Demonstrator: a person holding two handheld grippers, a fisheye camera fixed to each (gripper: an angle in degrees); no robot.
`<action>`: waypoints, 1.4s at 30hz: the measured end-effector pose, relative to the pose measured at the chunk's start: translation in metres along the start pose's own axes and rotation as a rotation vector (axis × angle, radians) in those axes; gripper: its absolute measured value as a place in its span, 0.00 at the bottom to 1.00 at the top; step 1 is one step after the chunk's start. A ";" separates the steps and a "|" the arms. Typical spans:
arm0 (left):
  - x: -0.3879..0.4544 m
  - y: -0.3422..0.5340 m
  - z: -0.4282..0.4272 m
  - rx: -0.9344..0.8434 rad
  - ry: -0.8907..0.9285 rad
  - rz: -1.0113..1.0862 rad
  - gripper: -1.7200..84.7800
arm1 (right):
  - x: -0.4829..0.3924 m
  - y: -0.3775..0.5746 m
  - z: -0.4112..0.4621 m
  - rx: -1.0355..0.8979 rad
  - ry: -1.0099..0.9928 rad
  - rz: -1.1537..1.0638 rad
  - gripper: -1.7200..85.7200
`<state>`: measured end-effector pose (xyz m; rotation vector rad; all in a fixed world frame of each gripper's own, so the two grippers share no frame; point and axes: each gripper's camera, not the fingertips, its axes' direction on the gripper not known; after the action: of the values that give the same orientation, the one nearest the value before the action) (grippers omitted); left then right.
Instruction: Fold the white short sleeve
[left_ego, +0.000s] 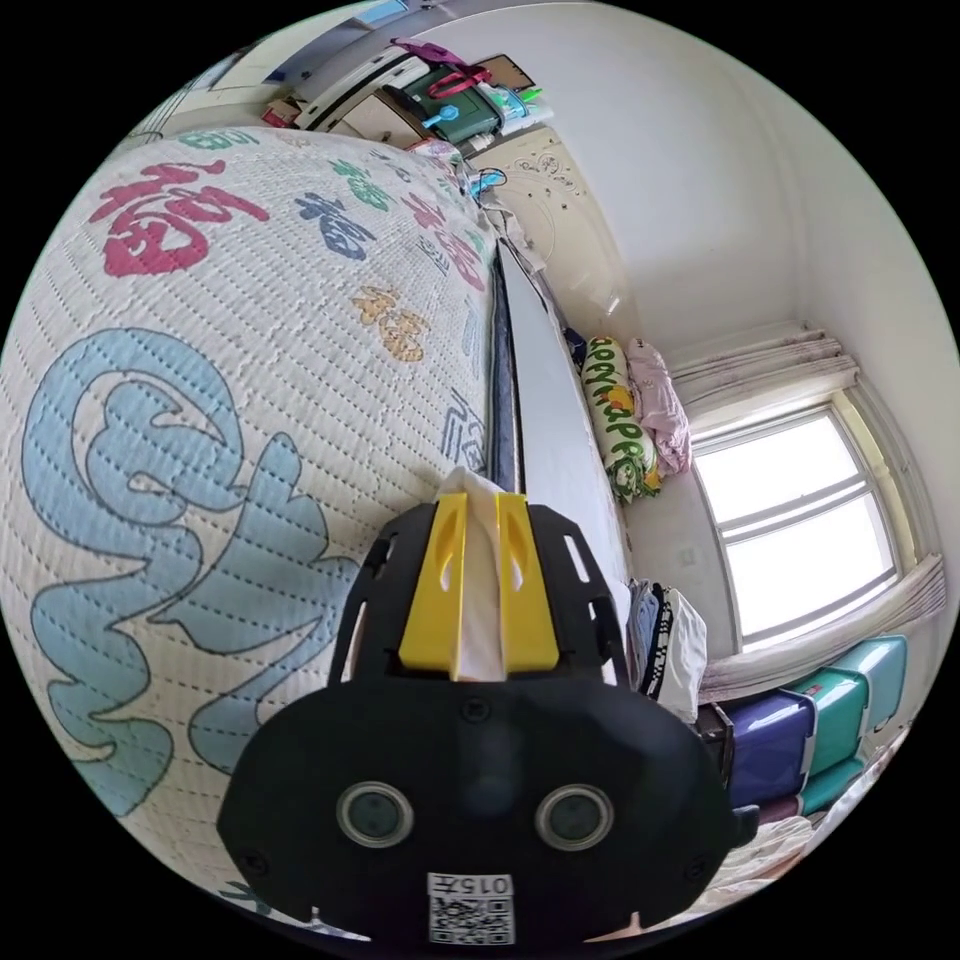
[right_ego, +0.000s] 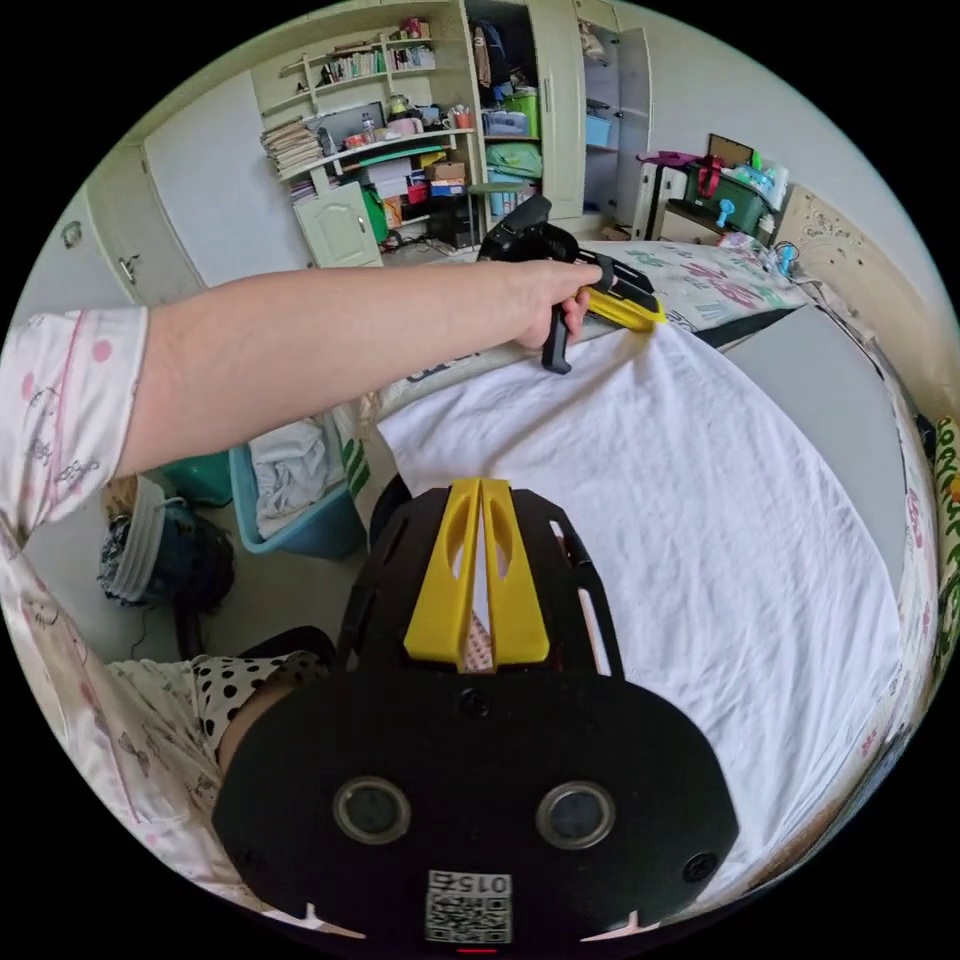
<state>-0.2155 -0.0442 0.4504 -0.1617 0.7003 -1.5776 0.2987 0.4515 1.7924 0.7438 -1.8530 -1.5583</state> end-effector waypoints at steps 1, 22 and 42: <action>-0.006 0.000 0.000 0.008 -0.001 -0.002 0.07 | 0.002 0.015 -0.003 0.022 -0.054 -0.014 0.02; -0.111 -0.014 -0.002 0.020 0.126 -0.023 0.02 | -0.040 0.085 0.015 0.040 0.265 -0.125 0.02; -0.097 -0.053 -0.118 0.123 0.290 0.036 0.05 | -0.108 -0.056 -0.142 0.119 0.105 -0.043 0.08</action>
<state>-0.3048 0.0848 0.4131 0.1731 0.8215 -1.6210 0.4790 0.4309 1.7461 0.9073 -1.8751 -1.4164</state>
